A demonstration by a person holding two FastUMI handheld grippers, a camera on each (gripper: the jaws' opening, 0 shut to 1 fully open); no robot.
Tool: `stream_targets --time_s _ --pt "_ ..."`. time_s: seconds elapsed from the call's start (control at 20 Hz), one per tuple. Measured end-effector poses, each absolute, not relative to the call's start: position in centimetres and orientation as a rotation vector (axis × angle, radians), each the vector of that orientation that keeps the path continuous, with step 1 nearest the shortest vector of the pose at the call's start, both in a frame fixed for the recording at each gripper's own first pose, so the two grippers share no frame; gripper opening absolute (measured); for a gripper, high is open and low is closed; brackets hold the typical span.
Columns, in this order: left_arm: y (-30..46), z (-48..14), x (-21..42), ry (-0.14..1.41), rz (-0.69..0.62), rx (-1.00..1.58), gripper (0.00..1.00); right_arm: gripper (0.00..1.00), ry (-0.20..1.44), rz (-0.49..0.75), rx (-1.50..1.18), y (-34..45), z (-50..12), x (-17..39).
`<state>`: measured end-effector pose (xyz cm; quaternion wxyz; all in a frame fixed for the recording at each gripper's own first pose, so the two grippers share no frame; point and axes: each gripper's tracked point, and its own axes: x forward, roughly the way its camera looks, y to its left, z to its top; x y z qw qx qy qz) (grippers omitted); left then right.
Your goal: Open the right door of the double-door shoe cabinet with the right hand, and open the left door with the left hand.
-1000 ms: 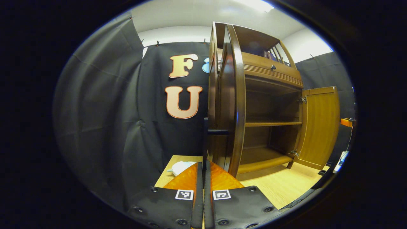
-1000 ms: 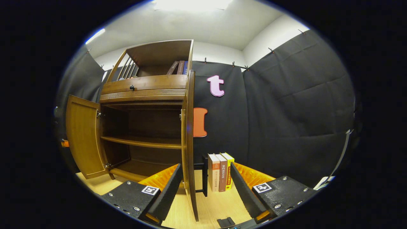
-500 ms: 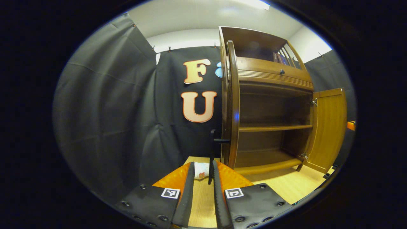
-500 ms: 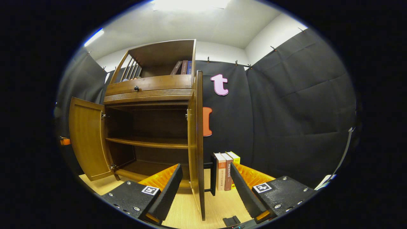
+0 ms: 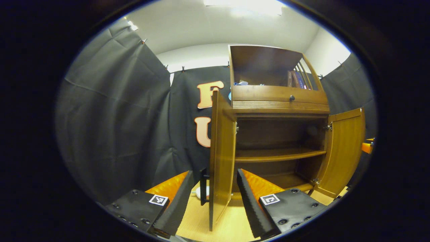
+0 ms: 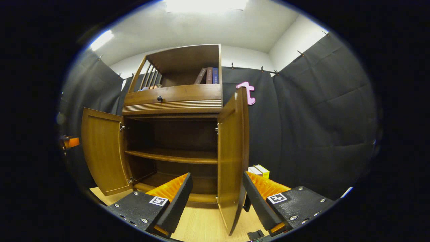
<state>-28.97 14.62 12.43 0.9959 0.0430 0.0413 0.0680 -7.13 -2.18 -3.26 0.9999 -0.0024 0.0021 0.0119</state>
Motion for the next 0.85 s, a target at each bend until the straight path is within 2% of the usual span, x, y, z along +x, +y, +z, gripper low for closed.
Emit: stream_targets --time_s 0.05,0.1,0.15,0.2,0.25,0.3,0.35,0.5,0.55,0.85 --pt "13.7 13.0 -28.7 0.072 0.129 0.081 0.87 0.98 -0.007 0.032 -0.012 -1.7 -2.7 -6.9" --pt "12.6 13.5 -28.7 0.067 0.118 0.073 0.90 0.98 -0.015 0.037 -0.018 -1.2 -2.2 -6.8" --pt "11.5 13.8 -28.5 0.071 0.105 0.064 0.92 0.86 -0.019 0.041 -0.022 -0.7 -1.8 -6.5" --pt "10.2 13.8 -28.2 0.080 0.084 0.056 0.94 0.98 -0.021 0.047 -0.023 -0.3 -1.5 -6.3" --pt "9.2 13.7 -27.9 0.087 0.069 0.047 0.99 0.98 -0.025 0.056 -0.022 0.2 -1.3 -6.1" --pt "8.2 13.8 -27.4 0.094 0.055 0.042 0.99 0.97 -0.024 0.063 -0.020 0.6 -1.2 -6.1" --pt "7.4 13.7 -27.0 0.101 0.046 0.040 0.94 0.98 -0.023 0.069 -0.018 0.9 -1.3 -6.0" --pt "5.4 13.8 -25.7 0.101 0.039 0.037 0.94 0.98 -0.014 0.091 -0.020 1.9 -1.2 -5.4" --pt "4.8 13.8 -25.4 0.099 0.034 0.035 0.94 0.92 -0.011 0.096 -0.022 2.0 -1.3 -5.2" --pt "2.1 13.5 -23.6 0.106 0.004 0.028 0.94 0.92 0.001 0.116 -0.016 2.5 -1.5 -4.6"
